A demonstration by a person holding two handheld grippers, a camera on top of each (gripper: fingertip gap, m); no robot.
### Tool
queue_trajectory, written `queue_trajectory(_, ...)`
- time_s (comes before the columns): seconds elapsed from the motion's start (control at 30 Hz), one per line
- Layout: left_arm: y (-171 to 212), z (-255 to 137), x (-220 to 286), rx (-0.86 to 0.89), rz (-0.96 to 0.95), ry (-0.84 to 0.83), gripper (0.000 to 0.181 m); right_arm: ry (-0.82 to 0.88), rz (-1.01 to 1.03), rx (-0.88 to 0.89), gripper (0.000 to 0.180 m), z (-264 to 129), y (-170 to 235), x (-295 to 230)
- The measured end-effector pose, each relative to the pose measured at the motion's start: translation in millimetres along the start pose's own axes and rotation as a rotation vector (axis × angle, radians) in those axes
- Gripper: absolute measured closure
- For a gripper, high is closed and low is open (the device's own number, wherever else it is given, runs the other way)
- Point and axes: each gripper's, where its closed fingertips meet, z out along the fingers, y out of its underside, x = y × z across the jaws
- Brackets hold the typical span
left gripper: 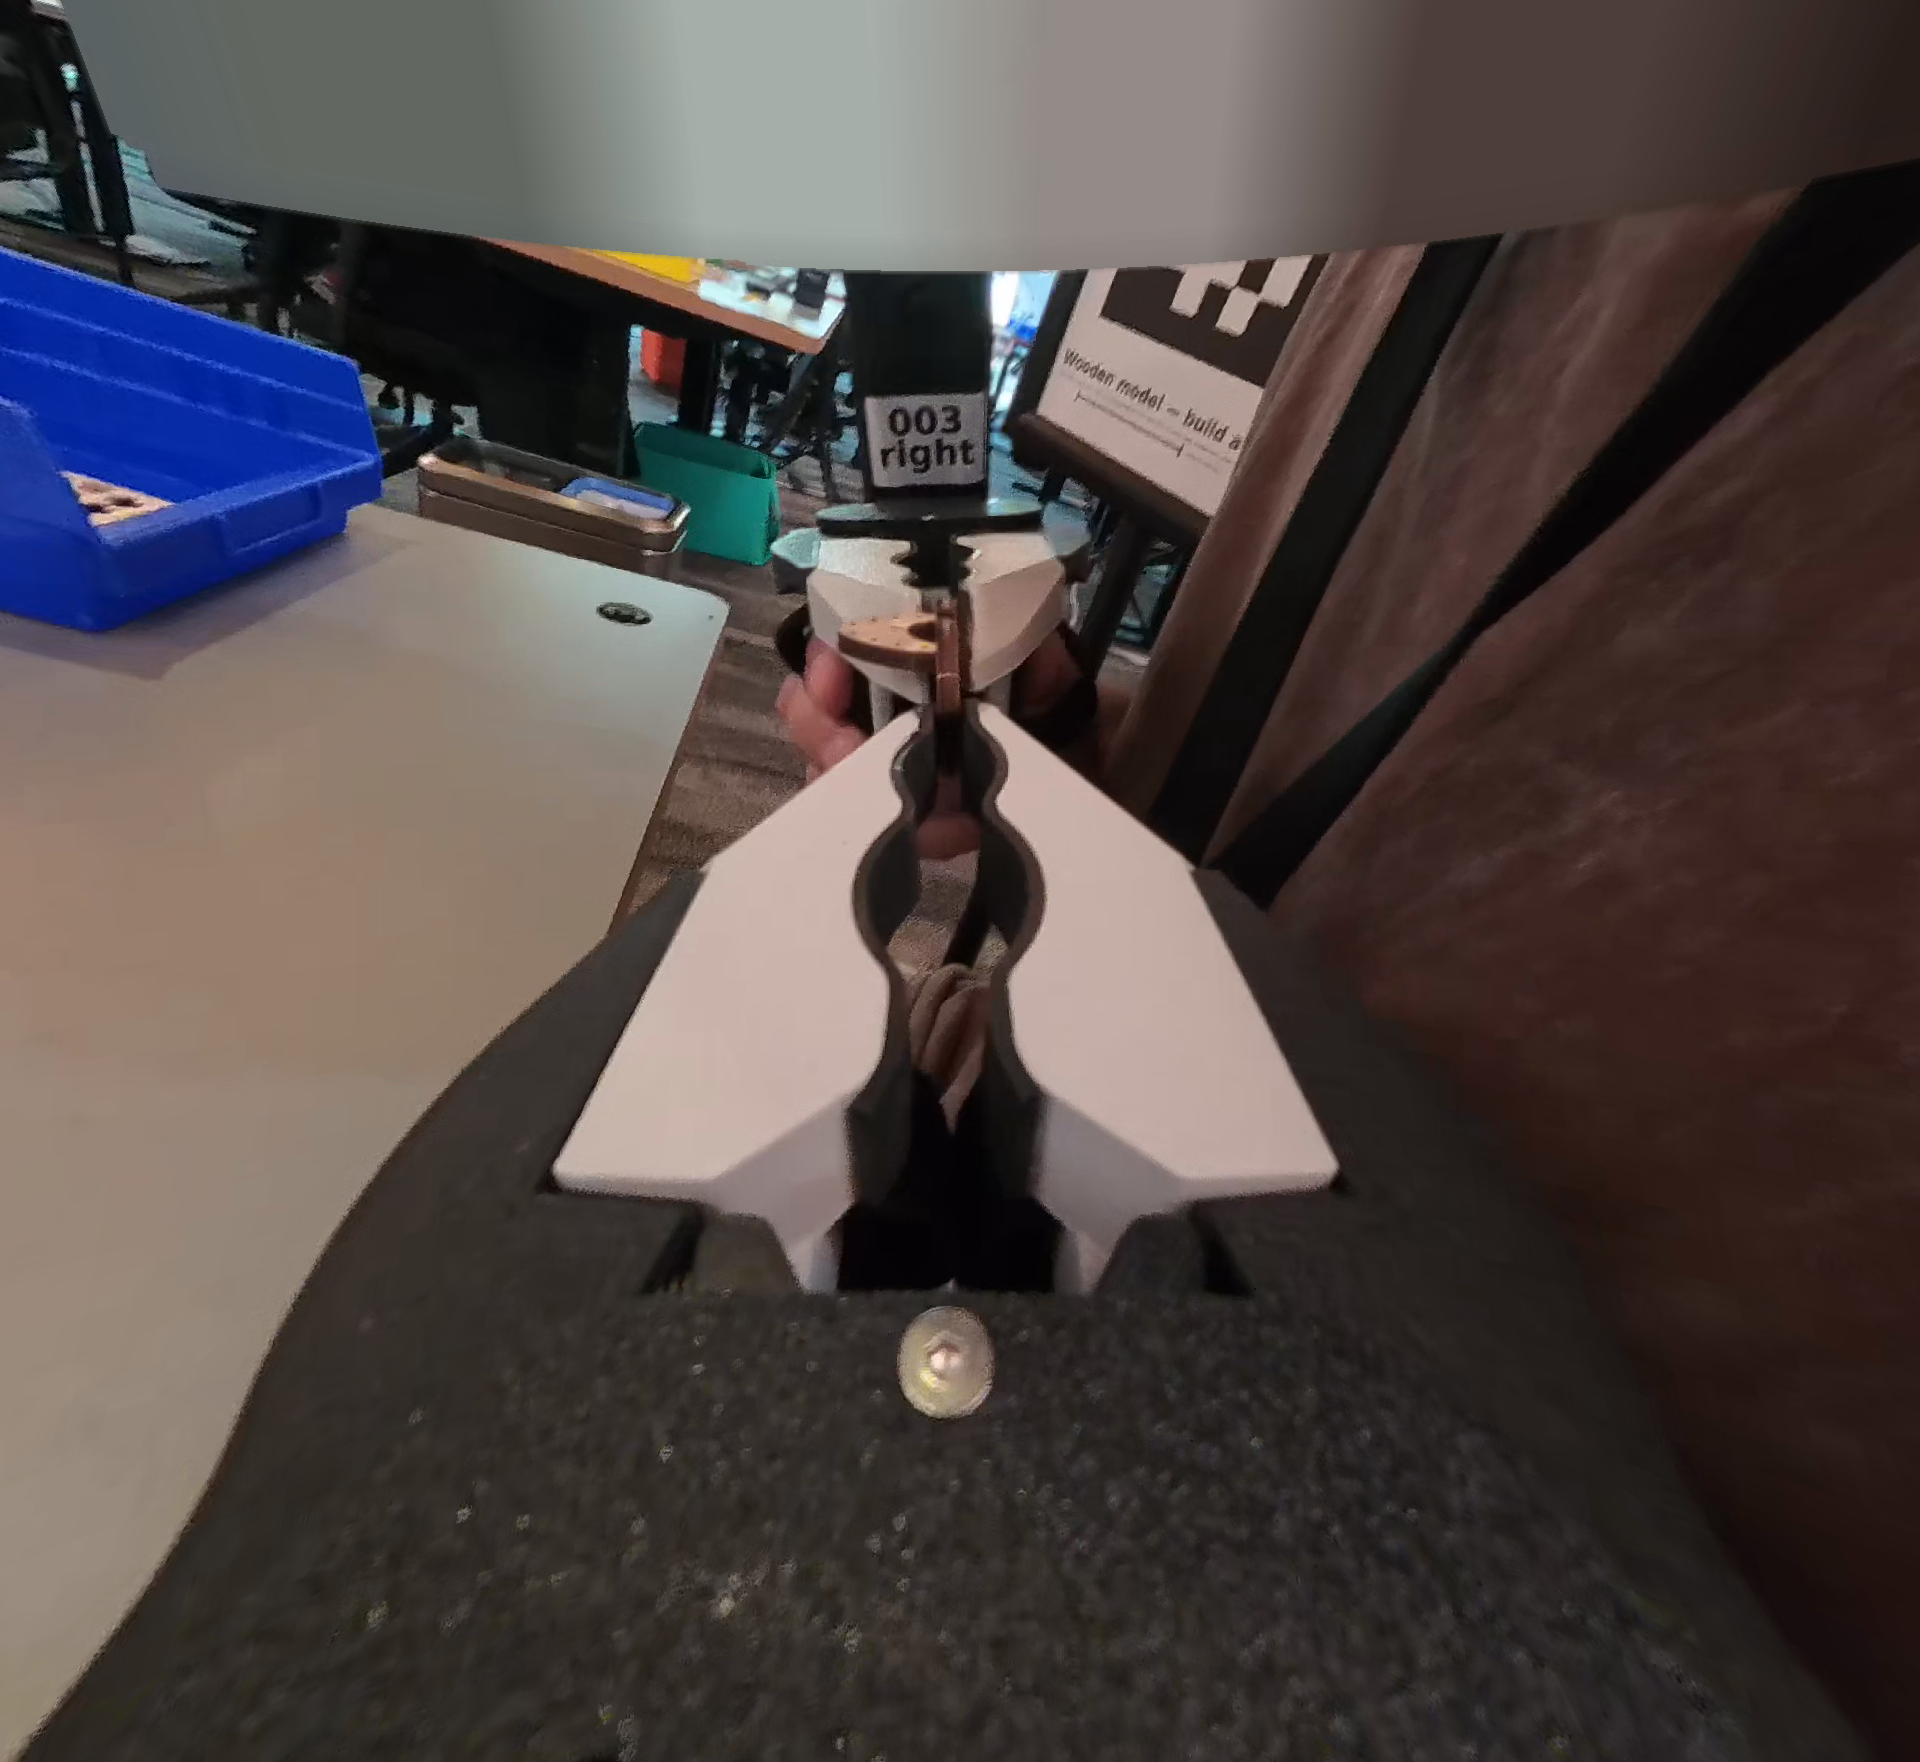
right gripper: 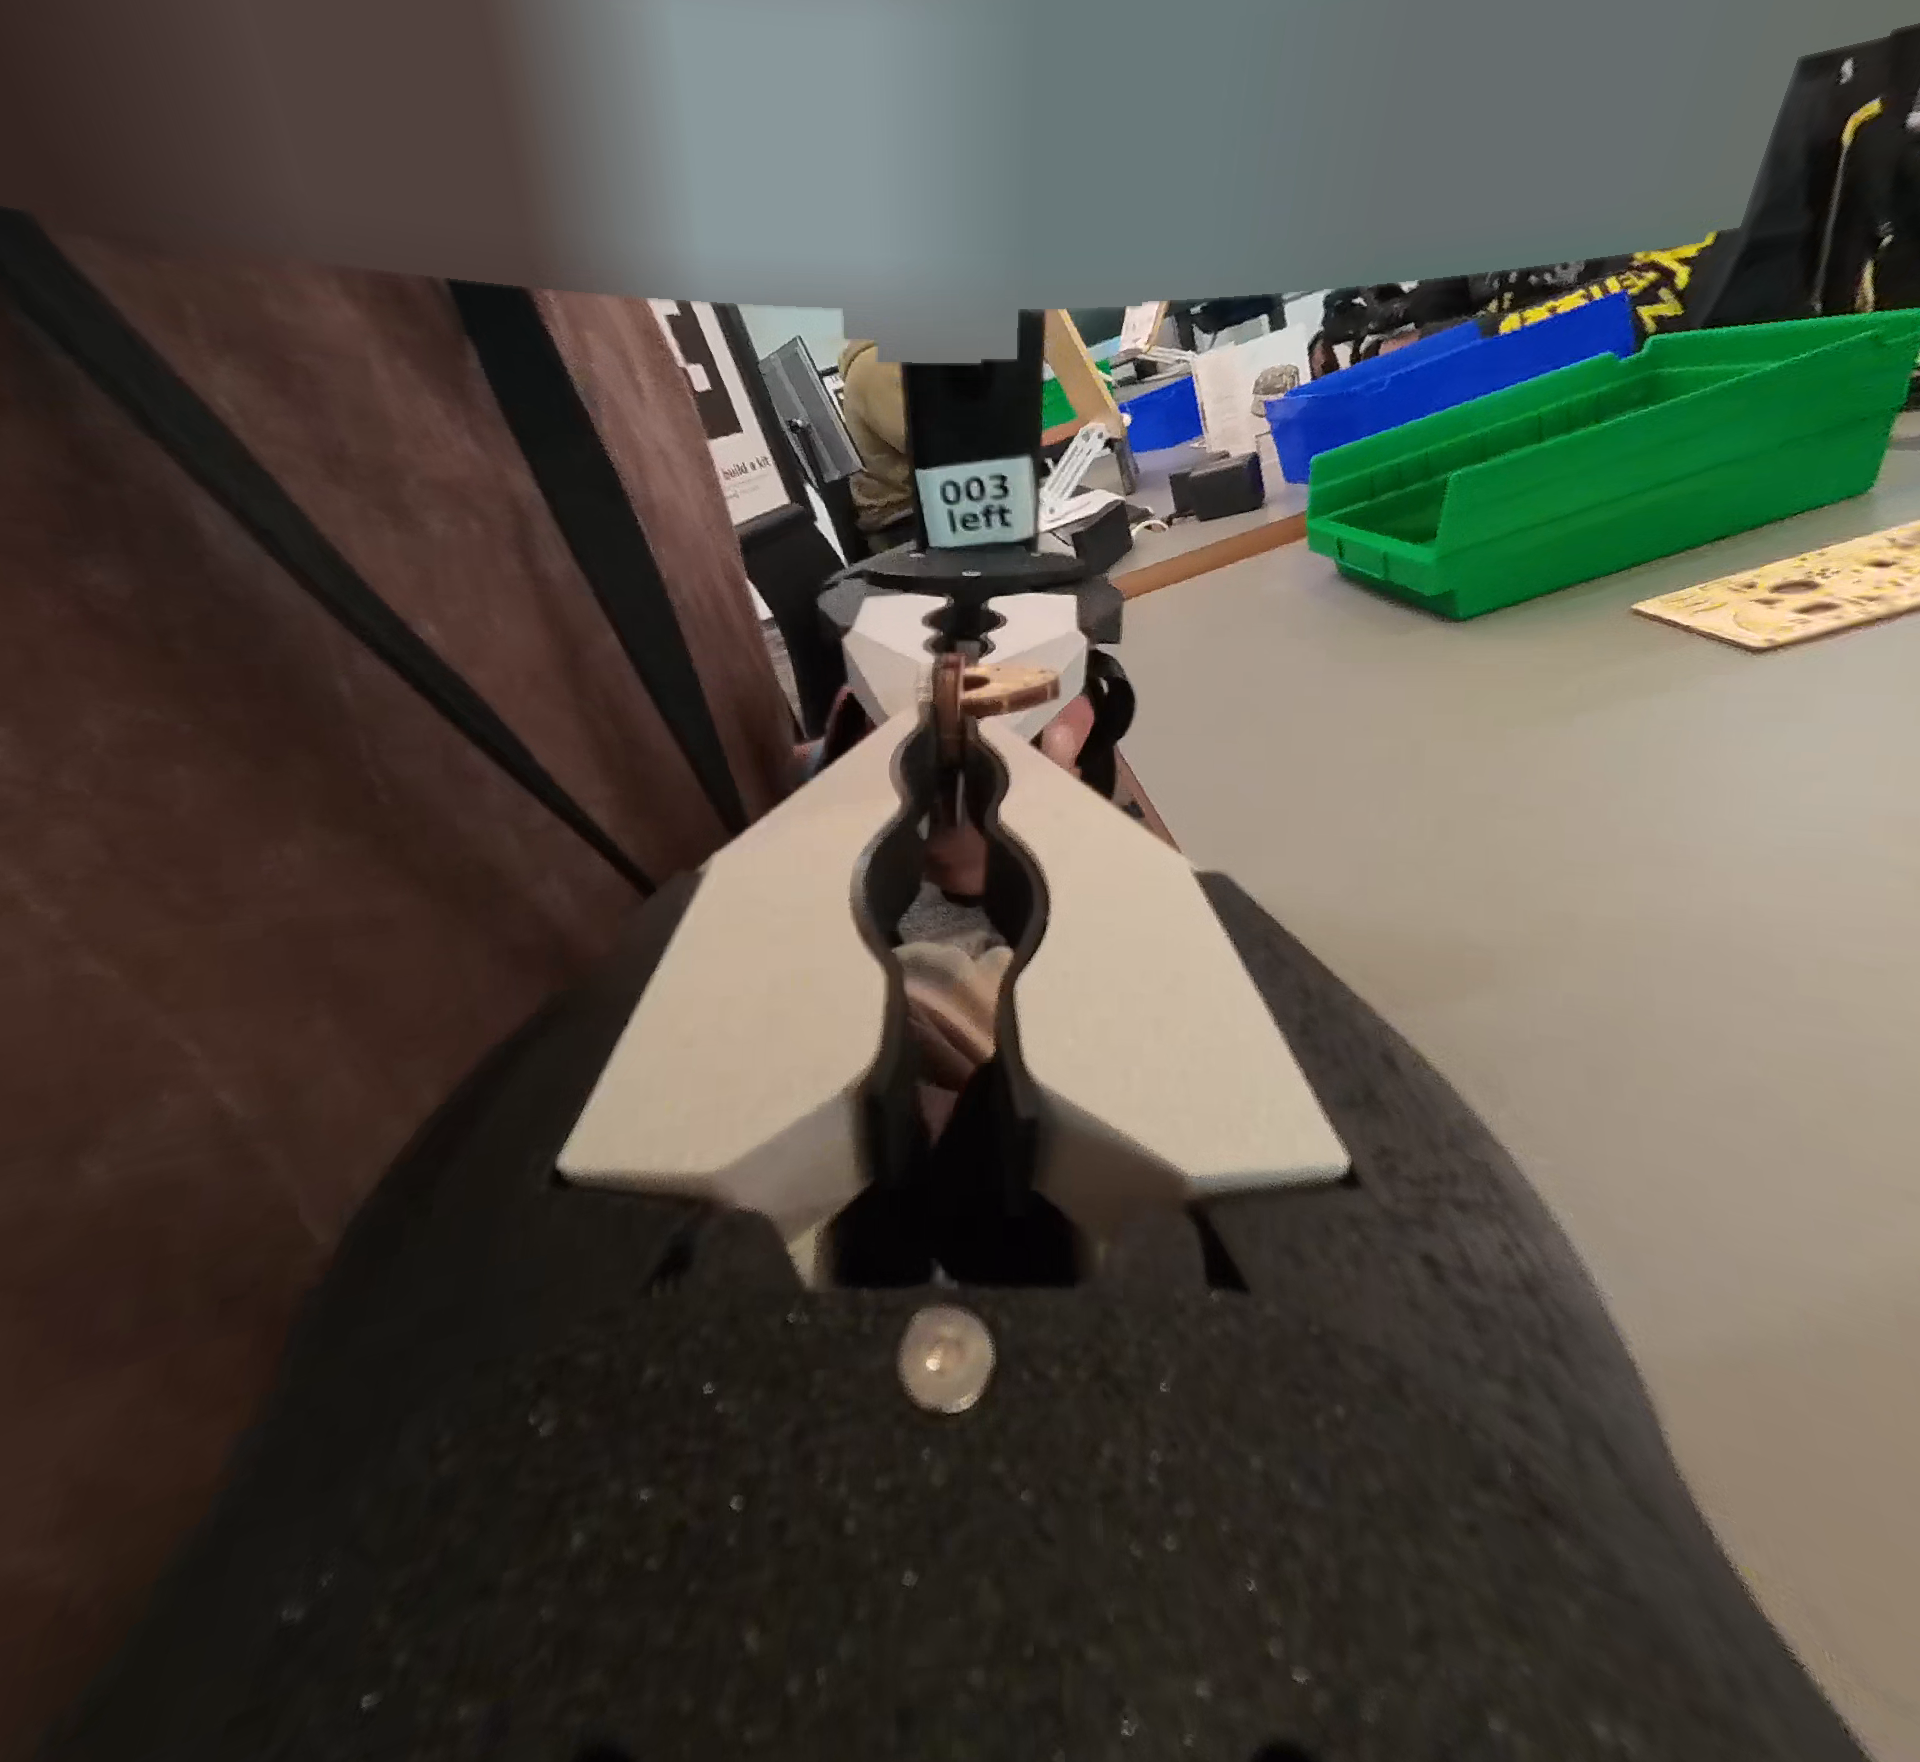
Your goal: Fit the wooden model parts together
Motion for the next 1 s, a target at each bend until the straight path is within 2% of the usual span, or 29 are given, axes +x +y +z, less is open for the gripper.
queue_trajectory(0.17, -2, 0, 12, 0.001, -0.004, 0.068, 0.18, -0.041, 0.056, 0.013, 0.143, -3, -2, 1)
queue_trajectory(0.4, 2, 5, 17, -0.012, -0.019, 0.099, 0.18, -0.074, 0.017, -0.001, 0.155, 7, 2, -10)
queue_trajectory(1.0, -3, 3, 16, 0.015, -0.04, 0.097, 0.18, -0.019, -0.036, 0.019, 0.156, 9, -3, -8)
